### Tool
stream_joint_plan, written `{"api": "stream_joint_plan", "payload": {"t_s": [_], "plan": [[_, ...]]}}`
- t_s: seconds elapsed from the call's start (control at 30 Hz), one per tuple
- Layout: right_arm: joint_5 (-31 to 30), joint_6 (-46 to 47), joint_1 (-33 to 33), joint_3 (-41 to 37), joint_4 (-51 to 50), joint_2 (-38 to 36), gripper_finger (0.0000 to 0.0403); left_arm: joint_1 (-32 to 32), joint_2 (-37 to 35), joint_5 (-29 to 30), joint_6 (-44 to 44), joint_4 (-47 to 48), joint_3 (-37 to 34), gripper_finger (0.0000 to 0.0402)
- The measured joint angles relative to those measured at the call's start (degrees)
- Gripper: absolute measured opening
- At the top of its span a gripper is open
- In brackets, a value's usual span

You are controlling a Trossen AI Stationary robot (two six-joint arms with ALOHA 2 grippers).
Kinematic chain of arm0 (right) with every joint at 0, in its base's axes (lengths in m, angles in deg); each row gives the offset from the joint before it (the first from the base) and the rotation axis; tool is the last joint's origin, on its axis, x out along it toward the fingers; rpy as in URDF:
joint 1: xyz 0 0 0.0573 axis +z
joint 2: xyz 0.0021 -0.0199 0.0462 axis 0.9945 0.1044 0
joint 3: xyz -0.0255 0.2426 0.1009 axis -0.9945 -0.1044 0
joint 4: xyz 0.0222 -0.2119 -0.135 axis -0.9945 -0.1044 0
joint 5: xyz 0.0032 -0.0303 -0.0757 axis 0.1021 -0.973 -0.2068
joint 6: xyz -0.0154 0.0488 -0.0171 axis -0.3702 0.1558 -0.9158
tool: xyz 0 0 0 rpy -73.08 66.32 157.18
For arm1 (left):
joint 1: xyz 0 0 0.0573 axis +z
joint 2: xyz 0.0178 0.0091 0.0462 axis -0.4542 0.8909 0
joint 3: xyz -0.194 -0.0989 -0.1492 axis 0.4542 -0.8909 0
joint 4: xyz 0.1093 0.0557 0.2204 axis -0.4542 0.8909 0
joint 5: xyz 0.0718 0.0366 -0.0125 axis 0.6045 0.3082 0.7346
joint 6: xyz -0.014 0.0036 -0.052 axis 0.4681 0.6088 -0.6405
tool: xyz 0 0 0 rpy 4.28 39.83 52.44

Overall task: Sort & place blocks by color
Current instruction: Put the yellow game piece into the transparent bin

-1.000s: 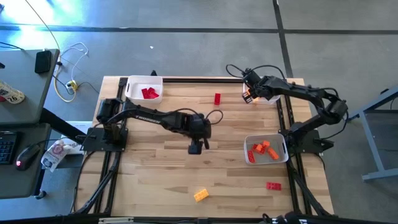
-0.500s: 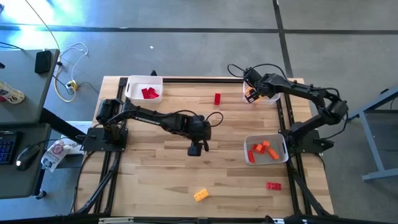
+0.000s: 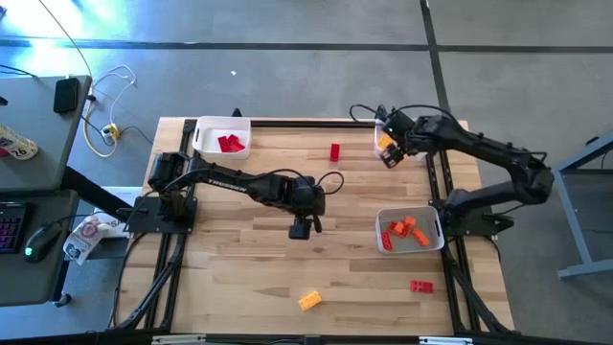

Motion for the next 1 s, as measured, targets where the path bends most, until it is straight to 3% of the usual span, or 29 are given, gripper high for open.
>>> {"api": "stream_joint_plan", "payload": {"t_s": [0.3,0.53,0.77,1.0], "plan": [[12.70,1.21,-0.81,-5.35,2.29,-0.42,0.0220,0.00,0.00,0.00,1.33,-0.10,0.00,0.0223],[17.03,0.71,-2.60,-10.55,7.87,2.03,0.0220,0.00,0.00,0.00,1.37,-0.12,-0.01,0.0223],[16.11,-0.52,-4.86,-13.36,12.86,5.69,0.0220,0.00,0.00,0.06,1.39,-0.24,-0.01,0.0223],[4.03,-0.96,-5.54,-13.42,16.23,6.44,0.0220,0.00,0.00,0.20,1.37,-0.23,0.00,0.0223]]}}
